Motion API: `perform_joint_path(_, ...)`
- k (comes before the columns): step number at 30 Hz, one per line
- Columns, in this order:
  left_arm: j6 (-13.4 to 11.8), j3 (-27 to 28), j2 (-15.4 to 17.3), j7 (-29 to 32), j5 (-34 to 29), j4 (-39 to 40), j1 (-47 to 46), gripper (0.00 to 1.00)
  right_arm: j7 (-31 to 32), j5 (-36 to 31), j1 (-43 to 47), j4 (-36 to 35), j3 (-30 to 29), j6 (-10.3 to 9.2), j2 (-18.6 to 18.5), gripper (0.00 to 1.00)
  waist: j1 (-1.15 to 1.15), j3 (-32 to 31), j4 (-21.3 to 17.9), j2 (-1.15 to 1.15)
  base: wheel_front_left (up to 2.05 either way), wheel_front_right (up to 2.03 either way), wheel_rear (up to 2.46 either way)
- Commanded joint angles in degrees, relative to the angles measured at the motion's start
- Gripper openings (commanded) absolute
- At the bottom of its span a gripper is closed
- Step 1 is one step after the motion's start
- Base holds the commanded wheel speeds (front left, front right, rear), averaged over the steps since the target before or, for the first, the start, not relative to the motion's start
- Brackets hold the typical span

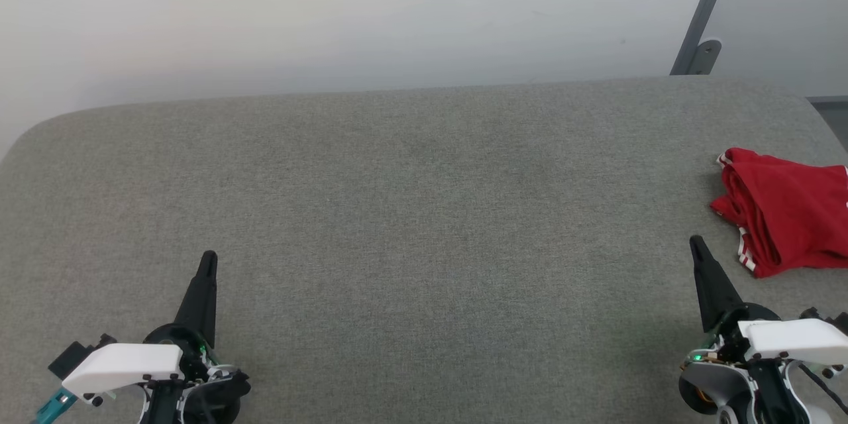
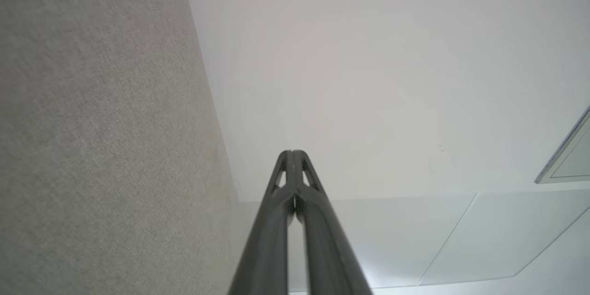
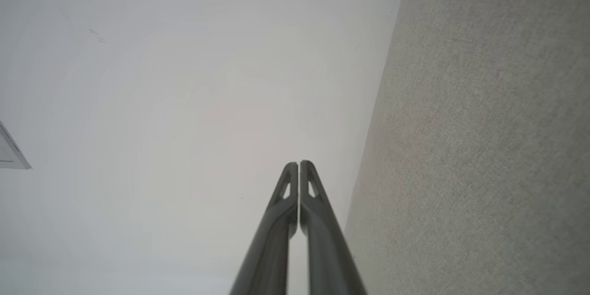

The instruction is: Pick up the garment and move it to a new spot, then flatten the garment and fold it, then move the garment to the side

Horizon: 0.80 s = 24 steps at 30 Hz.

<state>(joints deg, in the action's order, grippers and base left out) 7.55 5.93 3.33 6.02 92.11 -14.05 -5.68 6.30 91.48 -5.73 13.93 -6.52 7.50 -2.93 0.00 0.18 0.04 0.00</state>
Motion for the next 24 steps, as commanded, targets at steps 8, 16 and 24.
perform_joint_path(8, -0.1, 0.3, -0.3, 0.4, 0.7, -0.1, -0.9, 0.0, 0.4, 1.0, -0.7, 0.2, 0.0, -0.02, 0.1, 0.0, 0.0, 0.0, 0.0, 0.0, 0.0, 0.0, 0.0)
perform_joint_path(16, -0.1, 0.4, -0.3, 0.4, 0.6, -0.1, -0.9, 0.0, 0.4, 1.0, -0.6, 0.2, -0.1, -0.02, 0.1, 0.0, 0.0, 0.0, 0.0, 0.0, 0.0, 0.0, 0.0)
perform_joint_path(24, -0.1, 0.4, -0.3, 0.4, 0.6, -0.1, -0.9, 0.0, 0.3, 1.0, -0.6, 0.2, 0.0, -0.02, 0.1, 0.0, 0.0, 0.0, 0.0, 0.0, 0.0, 0.0, 0.0)
